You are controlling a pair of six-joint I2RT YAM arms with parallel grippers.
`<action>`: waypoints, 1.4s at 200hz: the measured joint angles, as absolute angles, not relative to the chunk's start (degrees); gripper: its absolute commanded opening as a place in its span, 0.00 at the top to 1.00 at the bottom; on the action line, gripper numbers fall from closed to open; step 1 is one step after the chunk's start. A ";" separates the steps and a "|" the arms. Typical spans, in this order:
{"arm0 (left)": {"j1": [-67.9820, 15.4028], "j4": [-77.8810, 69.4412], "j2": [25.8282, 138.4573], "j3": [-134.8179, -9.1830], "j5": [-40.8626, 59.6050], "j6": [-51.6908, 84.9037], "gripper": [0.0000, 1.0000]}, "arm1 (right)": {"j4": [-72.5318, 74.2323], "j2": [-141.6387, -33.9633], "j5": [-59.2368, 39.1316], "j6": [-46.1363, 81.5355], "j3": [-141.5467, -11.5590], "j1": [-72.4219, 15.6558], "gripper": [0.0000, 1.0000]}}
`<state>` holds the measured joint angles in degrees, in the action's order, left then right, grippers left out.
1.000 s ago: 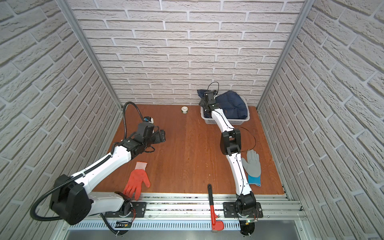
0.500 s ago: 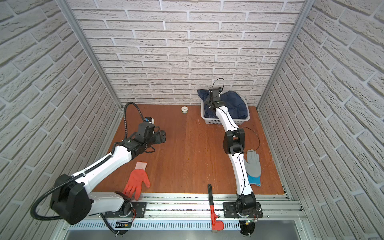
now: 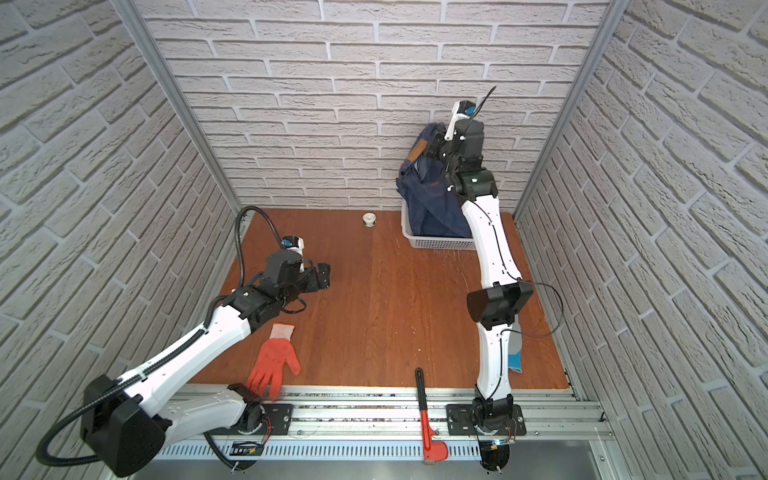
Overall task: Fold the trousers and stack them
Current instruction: 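Lift the blue jeans high out of the basket with the right gripper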
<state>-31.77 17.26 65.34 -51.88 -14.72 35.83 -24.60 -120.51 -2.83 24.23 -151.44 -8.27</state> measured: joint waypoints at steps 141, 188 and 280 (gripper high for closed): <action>-41.01 -3.90 57.98 -36.97 -14.96 34.65 0.02 | -11.00 -93.56 -29.52 36.07 -148.16 -16.71 0.94; -45.15 -16.62 63.55 -36.88 -14.87 30.76 0.02 | -5.72 -94.50 -32.67 42.44 -152.75 -17.43 0.94; -46.04 -22.28 60.60 -32.10 -19.94 29.12 0.02 | -10.55 -80.07 -33.76 38.20 -130.43 -17.89 0.94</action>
<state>-46.04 -22.28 60.60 -32.10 -19.94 29.12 -10.55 -80.07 -33.76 38.20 -130.43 -17.89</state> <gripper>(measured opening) 0.982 0.107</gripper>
